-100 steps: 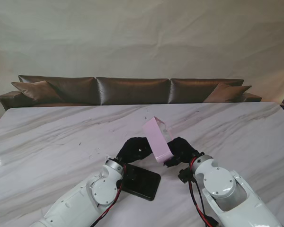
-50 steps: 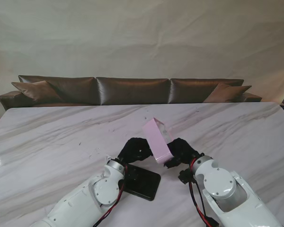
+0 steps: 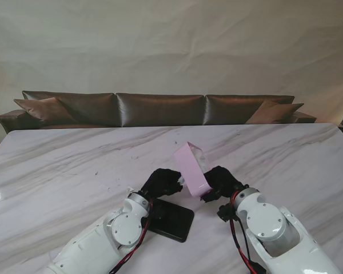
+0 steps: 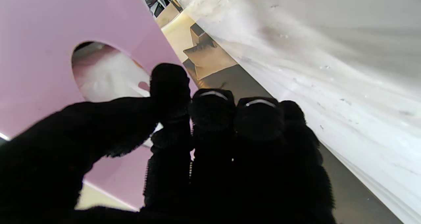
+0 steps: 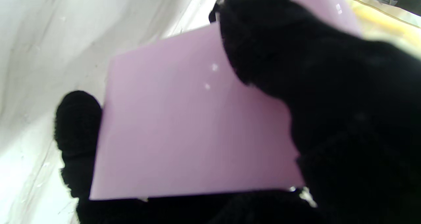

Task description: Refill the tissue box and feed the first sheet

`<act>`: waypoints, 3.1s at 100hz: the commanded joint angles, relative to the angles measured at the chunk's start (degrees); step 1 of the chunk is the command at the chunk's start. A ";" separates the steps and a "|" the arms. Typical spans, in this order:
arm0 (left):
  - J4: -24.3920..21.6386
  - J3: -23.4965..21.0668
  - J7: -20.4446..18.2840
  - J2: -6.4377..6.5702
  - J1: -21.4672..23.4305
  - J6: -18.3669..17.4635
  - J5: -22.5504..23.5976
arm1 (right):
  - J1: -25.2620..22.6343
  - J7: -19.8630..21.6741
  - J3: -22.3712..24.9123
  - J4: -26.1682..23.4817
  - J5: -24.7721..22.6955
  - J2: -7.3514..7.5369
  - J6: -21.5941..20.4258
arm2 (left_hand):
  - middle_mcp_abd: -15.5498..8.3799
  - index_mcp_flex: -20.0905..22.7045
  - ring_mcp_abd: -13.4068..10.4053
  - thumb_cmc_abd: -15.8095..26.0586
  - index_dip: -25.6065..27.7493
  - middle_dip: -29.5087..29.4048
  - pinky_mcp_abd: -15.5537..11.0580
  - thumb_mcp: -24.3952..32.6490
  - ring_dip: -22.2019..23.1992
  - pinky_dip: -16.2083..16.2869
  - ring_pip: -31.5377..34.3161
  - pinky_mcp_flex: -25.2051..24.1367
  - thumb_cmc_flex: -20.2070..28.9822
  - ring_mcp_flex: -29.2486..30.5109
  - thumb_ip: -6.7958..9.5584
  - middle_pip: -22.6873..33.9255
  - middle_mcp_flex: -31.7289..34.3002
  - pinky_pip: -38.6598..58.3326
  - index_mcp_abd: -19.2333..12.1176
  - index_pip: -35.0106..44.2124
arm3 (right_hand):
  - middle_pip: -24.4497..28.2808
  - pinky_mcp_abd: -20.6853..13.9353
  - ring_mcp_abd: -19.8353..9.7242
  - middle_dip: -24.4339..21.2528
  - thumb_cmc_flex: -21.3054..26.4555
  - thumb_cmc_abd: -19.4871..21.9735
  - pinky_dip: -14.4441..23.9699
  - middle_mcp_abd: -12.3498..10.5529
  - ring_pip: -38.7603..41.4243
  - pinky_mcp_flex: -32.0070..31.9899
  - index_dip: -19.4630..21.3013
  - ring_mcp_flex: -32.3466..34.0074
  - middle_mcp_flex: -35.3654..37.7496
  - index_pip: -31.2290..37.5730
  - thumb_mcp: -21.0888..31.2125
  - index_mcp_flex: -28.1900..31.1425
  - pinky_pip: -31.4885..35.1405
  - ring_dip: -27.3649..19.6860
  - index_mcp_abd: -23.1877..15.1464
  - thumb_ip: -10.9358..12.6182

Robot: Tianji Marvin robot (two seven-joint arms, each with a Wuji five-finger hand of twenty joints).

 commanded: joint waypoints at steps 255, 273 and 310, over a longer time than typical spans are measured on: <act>-2.13 0.19 -12.65 2.71 -1.30 3.23 -4.91 | 0.27 0.20 1.32 -1.14 -2.86 0.04 0.55 | -2.19 -7.78 7.55 13.14 12.26 -4.50 -12.12 -4.97 0.67 -4.55 -1.39 -0.02 3.73 -0.83 -11.86 2.41 -4.02 158.27 -7.31 -3.19 | -0.97 -32.78 9.04 -1.50 3.83 4.89 4.10 4.01 25.51 -1.29 1.14 10.40 5.31 1.91 11.62 1.95 11.47 3.26 3.28 2.56; -3.69 -0.81 -13.79 3.48 -0.32 5.16 -4.49 | -0.30 0.18 2.10 -1.94 -3.35 0.10 0.93 | -2.00 -8.23 7.63 13.68 11.82 -4.48 -11.80 -5.70 0.49 -4.42 -1.64 -0.22 3.81 -1.12 -11.80 1.72 -4.30 158.20 -7.27 -3.65 | -0.97 -32.78 9.04 -1.50 3.79 4.93 4.10 4.01 25.51 -1.29 1.14 10.40 5.31 1.91 11.62 1.95 11.47 3.26 3.28 2.55; -7.72 -5.75 -13.55 4.92 2.95 4.55 -3.40 | 0.67 1.67 1.18 -0.53 -7.98 0.83 1.11 | -1.61 -40.32 4.95 23.57 -20.58 -24.59 -12.29 -59.46 2.36 4.64 -24.00 -19.39 1.62 -25.70 -23.49 -20.31 -40.86 142.32 11.52 -37.52 | -1.12 -32.84 8.98 -1.48 3.85 4.74 4.02 3.98 25.29 -1.58 1.15 10.06 5.30 1.91 11.62 1.95 11.23 3.30 3.28 2.16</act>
